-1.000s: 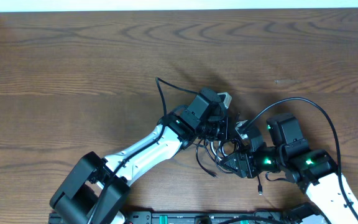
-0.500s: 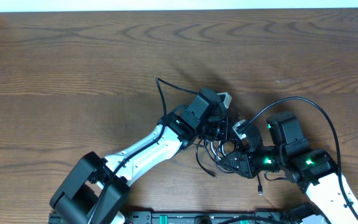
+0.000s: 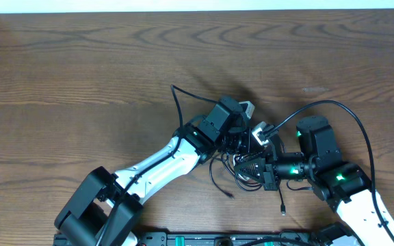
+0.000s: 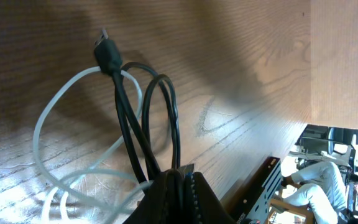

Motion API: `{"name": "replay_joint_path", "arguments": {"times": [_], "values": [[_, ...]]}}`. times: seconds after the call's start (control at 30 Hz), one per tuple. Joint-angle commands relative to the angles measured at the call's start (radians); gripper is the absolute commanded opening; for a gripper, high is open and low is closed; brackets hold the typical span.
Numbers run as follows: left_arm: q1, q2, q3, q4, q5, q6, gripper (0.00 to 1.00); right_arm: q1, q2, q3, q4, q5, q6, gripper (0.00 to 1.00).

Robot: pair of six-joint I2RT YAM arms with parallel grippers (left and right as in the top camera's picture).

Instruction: Untangle cables

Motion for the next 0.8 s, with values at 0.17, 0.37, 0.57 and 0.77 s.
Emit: {"name": "replay_joint_path", "arguments": {"times": [0.17, 0.37, 0.57, 0.77], "values": [[-0.002, 0.002, 0.014, 0.001, -0.008, -0.005, 0.08, 0.007, -0.004, 0.012, 0.003, -0.323, -0.151, 0.01], [-0.002, 0.002, 0.014, -0.002, -0.044, -0.005, 0.08, 0.007, -0.004, 0.012, -0.043, -0.273, -0.167, 0.01], [-0.002, 0.002, 0.014, -0.002, -0.036, -0.005, 0.08, 0.007, -0.004, 0.012, -0.178, 0.055, -0.219, 0.01], [-0.002, 0.002, 0.014, -0.015, -0.032, -0.005, 0.08, 0.007, -0.004, 0.012, -0.116, 0.179, -0.219, 0.01]]}}
